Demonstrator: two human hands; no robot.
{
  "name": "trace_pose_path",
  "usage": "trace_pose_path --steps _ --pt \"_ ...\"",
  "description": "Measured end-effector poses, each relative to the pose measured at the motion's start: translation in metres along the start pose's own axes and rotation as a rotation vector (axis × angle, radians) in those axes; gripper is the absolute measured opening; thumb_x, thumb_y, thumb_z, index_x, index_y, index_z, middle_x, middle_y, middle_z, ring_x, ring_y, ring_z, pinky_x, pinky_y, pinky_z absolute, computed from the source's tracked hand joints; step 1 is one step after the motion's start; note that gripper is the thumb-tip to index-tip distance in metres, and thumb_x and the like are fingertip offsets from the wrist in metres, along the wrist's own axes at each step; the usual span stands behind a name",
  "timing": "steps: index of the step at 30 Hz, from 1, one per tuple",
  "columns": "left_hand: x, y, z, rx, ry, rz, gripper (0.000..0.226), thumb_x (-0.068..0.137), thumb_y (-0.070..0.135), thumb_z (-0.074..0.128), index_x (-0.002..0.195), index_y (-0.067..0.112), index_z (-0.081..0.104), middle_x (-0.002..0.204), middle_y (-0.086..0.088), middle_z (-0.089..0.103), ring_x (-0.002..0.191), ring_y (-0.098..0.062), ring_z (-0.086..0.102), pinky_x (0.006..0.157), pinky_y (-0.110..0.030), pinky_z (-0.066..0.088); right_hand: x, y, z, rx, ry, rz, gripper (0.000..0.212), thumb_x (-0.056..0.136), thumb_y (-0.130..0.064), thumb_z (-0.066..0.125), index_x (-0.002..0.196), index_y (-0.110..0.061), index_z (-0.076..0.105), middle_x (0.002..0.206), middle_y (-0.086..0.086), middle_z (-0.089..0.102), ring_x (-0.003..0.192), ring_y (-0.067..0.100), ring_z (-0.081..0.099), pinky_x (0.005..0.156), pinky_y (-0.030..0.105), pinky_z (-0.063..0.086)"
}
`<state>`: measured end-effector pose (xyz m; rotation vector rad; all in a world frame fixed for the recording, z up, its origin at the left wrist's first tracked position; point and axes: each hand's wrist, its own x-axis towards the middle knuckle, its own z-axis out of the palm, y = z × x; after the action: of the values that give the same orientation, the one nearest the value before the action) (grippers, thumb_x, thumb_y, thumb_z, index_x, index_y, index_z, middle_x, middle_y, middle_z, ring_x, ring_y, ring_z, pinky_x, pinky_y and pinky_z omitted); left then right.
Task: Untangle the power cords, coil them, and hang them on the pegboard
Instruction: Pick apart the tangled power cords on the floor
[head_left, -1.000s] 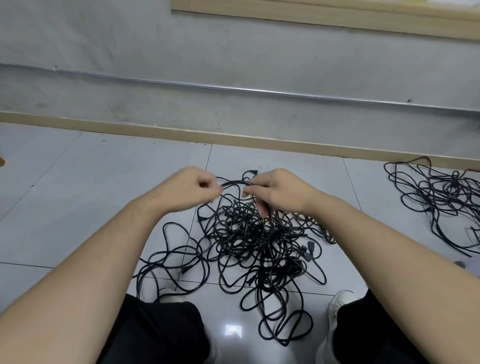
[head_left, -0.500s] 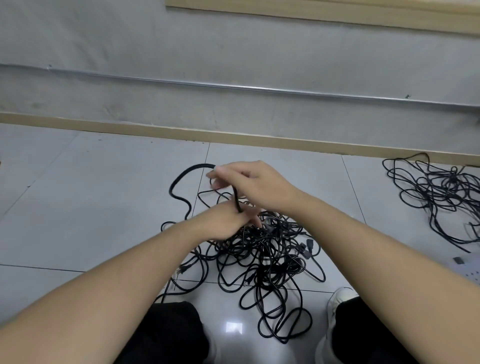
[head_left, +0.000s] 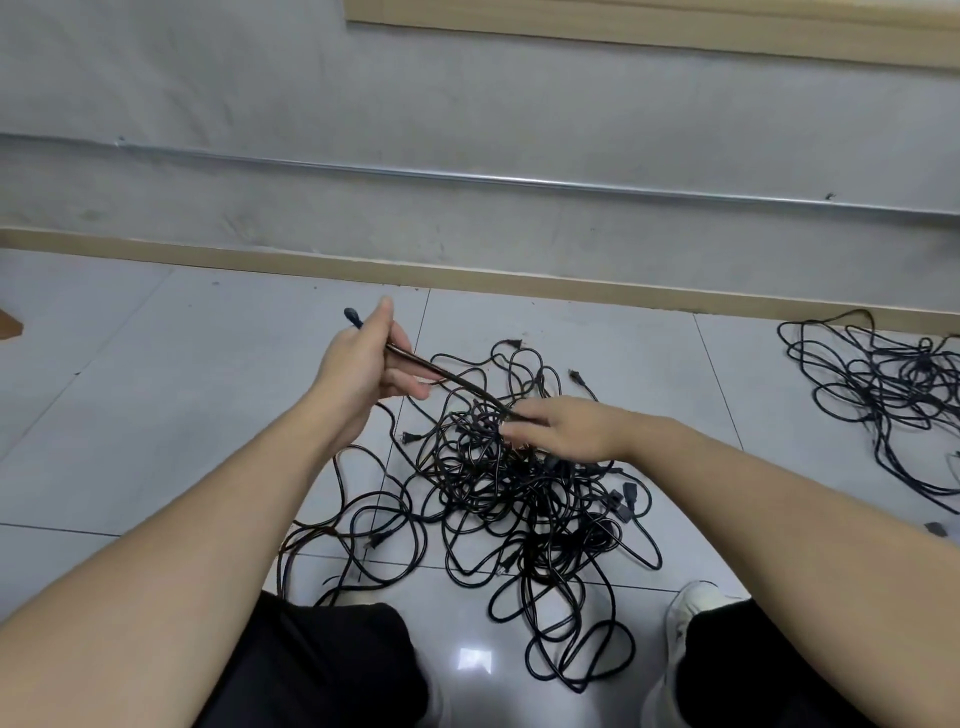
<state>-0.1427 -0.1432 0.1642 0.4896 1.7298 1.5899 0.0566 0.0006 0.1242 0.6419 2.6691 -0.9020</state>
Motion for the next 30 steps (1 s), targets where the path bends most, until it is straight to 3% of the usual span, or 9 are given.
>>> trace_pose_path --steps 5,8,10,13,15,18,21,27,30 --pt "0.018 -0.003 -0.006 -0.164 0.244 -0.106 0.042 0.104 0.053 0.050 0.081 0.017 0.050 0.068 -0.005 0.064 0.042 -0.014 0.053 0.059 -0.031 0.058 -0.001 -0.017 -0.013 -0.055 0.157 -0.088 0.038 0.109 -0.041 0.034 0.092 -0.023 0.062 0.076 -0.011 0.057 0.079 0.010 0.054 0.084 0.032 0.044" --pt "0.028 -0.011 -0.019 0.033 0.318 -0.154 0.048 0.092 0.054 0.067 0.073 0.021 0.039 0.059 0.002 0.039 0.045 -0.014 0.030 0.043 -0.024 0.030 -0.001 -0.024 -0.018 0.027 0.231 -0.107 0.033 0.109 -0.039 0.038 0.102 -0.021 0.065 0.081 -0.012 0.058 0.083 0.011 0.055 0.085 0.030 0.043" --pt "0.033 -0.017 -0.029 0.005 0.399 -0.158 0.055 0.085 0.048 0.077 0.072 0.022 0.031 0.063 0.002 0.029 0.052 -0.018 0.023 0.048 -0.026 0.021 0.001 -0.026 -0.022 0.115 0.318 -0.091 0.024 0.107 -0.039 0.044 0.101 -0.024 0.061 0.080 -0.012 0.059 0.077 0.006 0.054 0.078 0.029 0.042" --pt "0.036 -0.019 -0.034 0.088 0.522 0.027 0.044 0.087 0.041 0.076 0.084 0.018 0.038 0.076 0.006 0.036 0.066 -0.019 0.036 0.060 -0.029 0.033 0.004 -0.029 -0.024 0.182 0.366 -0.113 0.019 0.105 -0.038 0.051 0.087 -0.030 0.053 0.075 -0.010 0.056 0.067 0.001 0.048 0.068 0.027 0.039" --pt "0.033 -0.016 -0.026 0.241 0.435 0.245 0.028 0.091 0.041 0.069 0.086 0.023 0.048 0.080 0.010 0.050 0.073 -0.014 0.049 0.072 -0.031 0.042 0.003 -0.032 -0.020 0.149 0.322 -0.143 0.018 0.104 -0.040 0.052 0.086 -0.035 0.053 0.072 -0.009 0.057 0.062 0.001 0.048 0.066 0.027 0.040" --pt "0.018 -0.008 -0.005 0.409 0.051 0.442 0.023 0.098 0.049 0.052 0.088 0.032 0.063 0.086 0.014 0.070 0.088 -0.011 0.063 0.087 -0.032 0.046 0.004 -0.042 -0.017 0.181 0.353 -0.176 0.015 0.103 -0.043 0.053 0.088 -0.038 0.056 0.070 -0.011 0.059 0.063 0.002 0.052 0.069 0.032 0.047" --pt "0.002 -0.011 0.015 0.492 -0.305 0.454 0.039 0.100 0.053 0.046 0.075 0.033 0.068 0.067 0.011 0.067 0.069 -0.013 0.061 0.076 -0.033 0.049 0.008 -0.048 -0.018 0.229 0.438 -0.214 0.017 0.100 -0.044 0.054 0.088 -0.034 0.060 0.076 -0.010 0.065 0.075 0.014 0.060 0.077 0.040 0.053" --pt "-0.002 -0.003 0.032 0.567 -0.241 0.554 0.050 0.090 0.052 0.063 0.060 0.014 0.052 0.051 0.014 0.039 0.054 -0.007 0.036 0.056 -0.030 0.032 0.004 -0.041 -0.018 0.479 0.369 -0.266 0.012 0.094 -0.043 0.059 0.091 -0.031 0.056 0.067 -0.017 0.054 0.063 0.007 0.046 0.064 0.030 0.042" --pt "-0.006 0.005 0.028 0.482 -0.198 0.566 0.049 0.088 0.040 0.075 0.055 0.016 0.047 0.049 0.013 0.036 0.052 -0.007 0.033 0.053 -0.023 0.031 0.005 -0.023 -0.011 0.294 0.183 -0.152 0.033 0.093 -0.051 0.063 0.084 -0.020 0.056 0.071 -0.009 0.056 0.066 0.008 0.050 0.072 0.035 0.046"
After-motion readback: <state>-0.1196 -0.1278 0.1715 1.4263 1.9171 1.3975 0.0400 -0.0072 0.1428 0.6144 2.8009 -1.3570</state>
